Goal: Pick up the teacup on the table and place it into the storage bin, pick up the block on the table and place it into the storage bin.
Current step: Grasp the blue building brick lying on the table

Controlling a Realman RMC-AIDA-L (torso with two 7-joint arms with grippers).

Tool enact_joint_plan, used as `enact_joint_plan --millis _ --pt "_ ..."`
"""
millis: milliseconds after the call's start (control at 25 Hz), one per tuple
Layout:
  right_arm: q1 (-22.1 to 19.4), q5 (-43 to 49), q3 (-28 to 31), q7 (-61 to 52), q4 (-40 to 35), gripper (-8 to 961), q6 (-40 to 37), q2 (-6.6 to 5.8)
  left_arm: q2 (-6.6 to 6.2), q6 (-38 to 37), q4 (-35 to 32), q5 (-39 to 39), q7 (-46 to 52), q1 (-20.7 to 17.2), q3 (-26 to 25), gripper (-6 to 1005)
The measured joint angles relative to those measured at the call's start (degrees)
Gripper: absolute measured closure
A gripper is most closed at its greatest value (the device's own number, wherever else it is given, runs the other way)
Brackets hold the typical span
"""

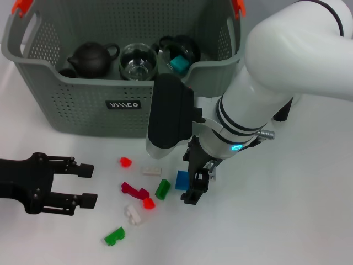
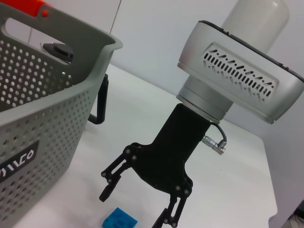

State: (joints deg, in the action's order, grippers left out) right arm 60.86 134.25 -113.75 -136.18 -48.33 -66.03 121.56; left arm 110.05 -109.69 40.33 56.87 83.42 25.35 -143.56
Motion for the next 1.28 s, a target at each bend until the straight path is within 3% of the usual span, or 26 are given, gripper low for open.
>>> enact_joint_plan --millis 1160,1240,1280 --pt "-0.2 -2.0 -3.2 -0.8 1.9 36 4.1 0.18 0.25 0.6 0.0 0.0 -0.2 -0.2 0.0 259" --pt "-0.1 -2.2 -3.2 -0.8 2.1 239 4.1 0.17 0.22 0.6 0.0 0.0 -0.2 -0.1 0.0 259" --pt "-0.1 -2.2 -3.2 -0.8 2.1 258 4.1 0.16 0.20 0.6 0.0 0.0 -0.1 -0.1 0.0 260"
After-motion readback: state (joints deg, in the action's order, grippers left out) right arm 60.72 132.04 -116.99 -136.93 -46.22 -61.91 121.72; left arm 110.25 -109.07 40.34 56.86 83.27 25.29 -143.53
